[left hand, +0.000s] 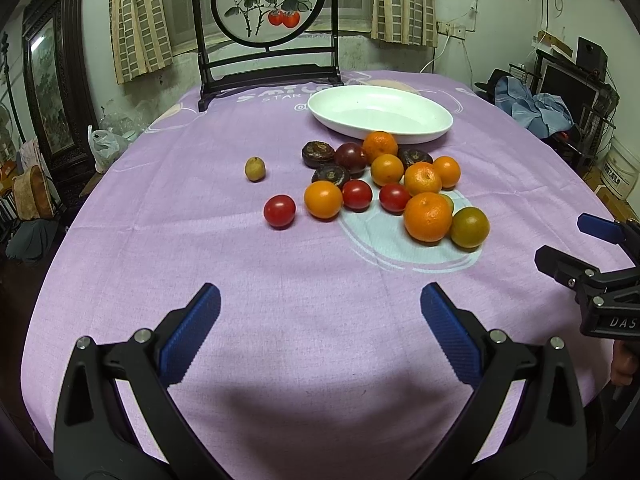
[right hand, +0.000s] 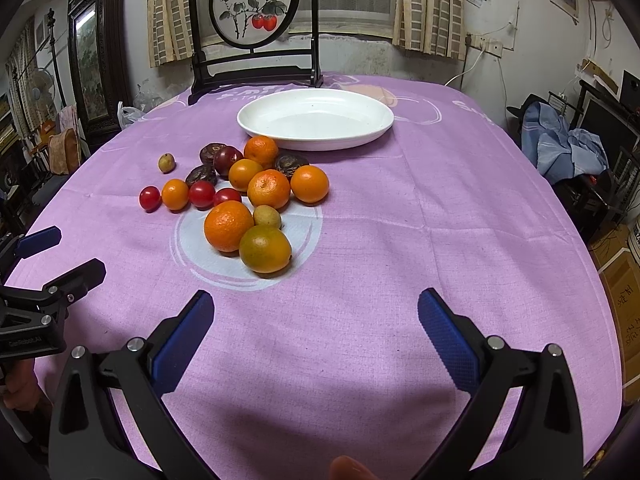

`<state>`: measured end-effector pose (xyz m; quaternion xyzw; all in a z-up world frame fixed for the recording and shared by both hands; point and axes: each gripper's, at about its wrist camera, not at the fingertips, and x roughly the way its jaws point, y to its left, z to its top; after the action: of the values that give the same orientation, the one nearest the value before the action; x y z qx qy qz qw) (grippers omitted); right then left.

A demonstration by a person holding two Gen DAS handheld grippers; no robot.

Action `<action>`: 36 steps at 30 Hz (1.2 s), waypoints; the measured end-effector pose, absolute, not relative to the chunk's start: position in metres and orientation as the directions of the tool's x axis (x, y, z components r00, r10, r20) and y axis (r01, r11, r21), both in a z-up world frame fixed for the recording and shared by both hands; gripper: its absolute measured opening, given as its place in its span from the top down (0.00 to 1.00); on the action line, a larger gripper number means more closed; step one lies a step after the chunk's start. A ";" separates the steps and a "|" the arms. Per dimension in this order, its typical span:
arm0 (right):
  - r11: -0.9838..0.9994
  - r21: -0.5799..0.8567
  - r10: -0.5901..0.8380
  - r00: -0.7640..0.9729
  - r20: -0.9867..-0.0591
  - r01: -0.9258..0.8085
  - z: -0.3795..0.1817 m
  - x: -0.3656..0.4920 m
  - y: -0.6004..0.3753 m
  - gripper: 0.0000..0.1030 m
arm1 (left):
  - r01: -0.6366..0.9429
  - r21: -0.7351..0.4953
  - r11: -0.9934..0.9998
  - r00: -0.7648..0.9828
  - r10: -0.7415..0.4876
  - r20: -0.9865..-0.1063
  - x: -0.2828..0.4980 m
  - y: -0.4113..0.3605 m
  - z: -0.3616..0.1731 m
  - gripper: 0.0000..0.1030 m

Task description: Organize fruits

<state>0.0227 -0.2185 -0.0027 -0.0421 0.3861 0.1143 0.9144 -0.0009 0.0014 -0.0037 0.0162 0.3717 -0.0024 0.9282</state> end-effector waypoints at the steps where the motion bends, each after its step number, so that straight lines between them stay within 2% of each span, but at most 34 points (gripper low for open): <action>1: 0.970 0.012 0.177 0.675 -0.716 -0.242 -0.003 0.023 -0.219 0.01 | 0.017 0.028 0.999 0.723 0.007 -0.690 -0.001 0.001 -0.004 0.02; 36: 0.970 0.010 0.176 0.666 -0.725 -0.245 -0.014 0.024 -0.213 0.01 | 0.012 0.029 1.000 0.709 0.012 -0.705 0.001 0.004 -0.012 0.02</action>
<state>0.0236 -0.2134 -0.0136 -0.0441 0.3919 0.1153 0.9117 0.0010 0.0045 -0.0118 0.0156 0.3814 0.0001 0.9243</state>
